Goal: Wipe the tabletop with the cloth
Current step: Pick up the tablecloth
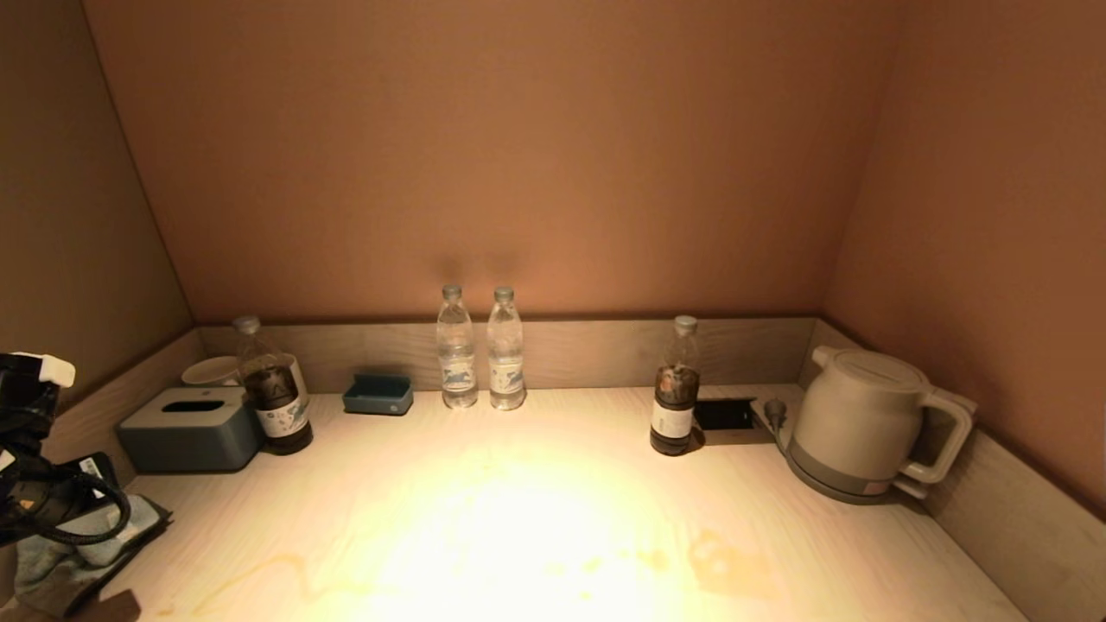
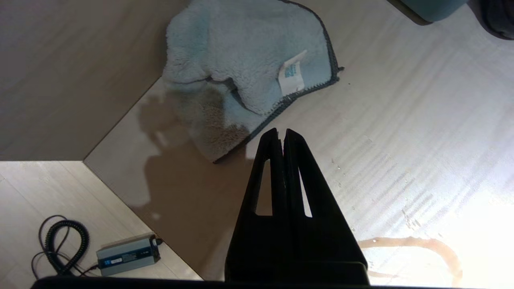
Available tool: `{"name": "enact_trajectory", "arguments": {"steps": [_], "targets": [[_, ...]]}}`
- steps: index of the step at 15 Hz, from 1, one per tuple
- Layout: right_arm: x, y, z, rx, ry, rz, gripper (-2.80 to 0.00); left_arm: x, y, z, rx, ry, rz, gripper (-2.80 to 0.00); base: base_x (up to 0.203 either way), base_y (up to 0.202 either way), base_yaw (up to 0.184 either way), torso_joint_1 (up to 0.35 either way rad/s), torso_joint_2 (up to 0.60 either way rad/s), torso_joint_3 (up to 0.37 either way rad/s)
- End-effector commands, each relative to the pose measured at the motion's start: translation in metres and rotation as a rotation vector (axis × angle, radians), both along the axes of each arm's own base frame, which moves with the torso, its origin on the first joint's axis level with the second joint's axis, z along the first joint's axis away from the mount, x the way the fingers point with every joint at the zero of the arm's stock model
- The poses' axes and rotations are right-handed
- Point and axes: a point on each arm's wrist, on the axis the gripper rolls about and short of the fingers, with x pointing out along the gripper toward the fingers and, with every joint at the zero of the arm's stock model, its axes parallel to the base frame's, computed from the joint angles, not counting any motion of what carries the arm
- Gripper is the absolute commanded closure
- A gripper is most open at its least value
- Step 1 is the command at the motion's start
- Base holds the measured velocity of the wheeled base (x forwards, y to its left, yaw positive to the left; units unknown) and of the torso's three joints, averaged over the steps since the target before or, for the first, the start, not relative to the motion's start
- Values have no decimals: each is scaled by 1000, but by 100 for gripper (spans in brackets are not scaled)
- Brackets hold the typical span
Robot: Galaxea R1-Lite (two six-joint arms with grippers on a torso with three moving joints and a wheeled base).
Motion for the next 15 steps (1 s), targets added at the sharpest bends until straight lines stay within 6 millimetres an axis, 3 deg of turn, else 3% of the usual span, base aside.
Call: {"name": "enact_trajectory", "arguments": {"steps": [1,6,15], "targets": [[0,0,0,0,1,0,0,-2,14,0,-26,-7,18,0,0,0,0,0,0,0],[0,0,0,0,1,1,0,2,40,-17,-91,22,3,0,0,0,0,0,0,0],[0,0,0,0,1,0,0,13,52,-32,-95,28,24,0,0,0,0,0,0,0]]}}
